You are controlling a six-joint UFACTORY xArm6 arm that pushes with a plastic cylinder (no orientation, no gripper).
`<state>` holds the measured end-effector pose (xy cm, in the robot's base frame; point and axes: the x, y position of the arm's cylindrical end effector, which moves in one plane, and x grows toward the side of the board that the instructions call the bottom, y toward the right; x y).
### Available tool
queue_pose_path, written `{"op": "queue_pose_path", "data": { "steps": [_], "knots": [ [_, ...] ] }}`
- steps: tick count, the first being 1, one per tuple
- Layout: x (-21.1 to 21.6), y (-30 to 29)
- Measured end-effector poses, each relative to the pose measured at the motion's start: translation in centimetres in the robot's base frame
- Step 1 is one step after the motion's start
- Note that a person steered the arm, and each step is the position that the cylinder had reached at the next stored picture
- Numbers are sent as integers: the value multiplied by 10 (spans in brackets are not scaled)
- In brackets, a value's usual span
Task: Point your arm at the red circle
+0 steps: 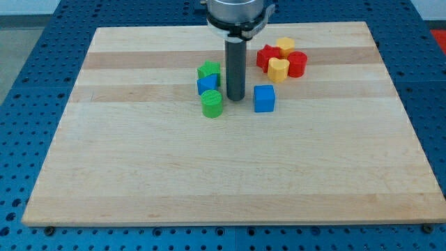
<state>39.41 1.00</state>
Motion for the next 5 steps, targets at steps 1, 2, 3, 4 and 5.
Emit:
{"op": "queue_pose_path", "data": {
  "steps": [1, 2, 3, 4, 5],
  "knots": [
    [-16, 11],
    [-22, 39],
    [-22, 65],
    [-17, 82],
    [2, 83]
  ]
}}
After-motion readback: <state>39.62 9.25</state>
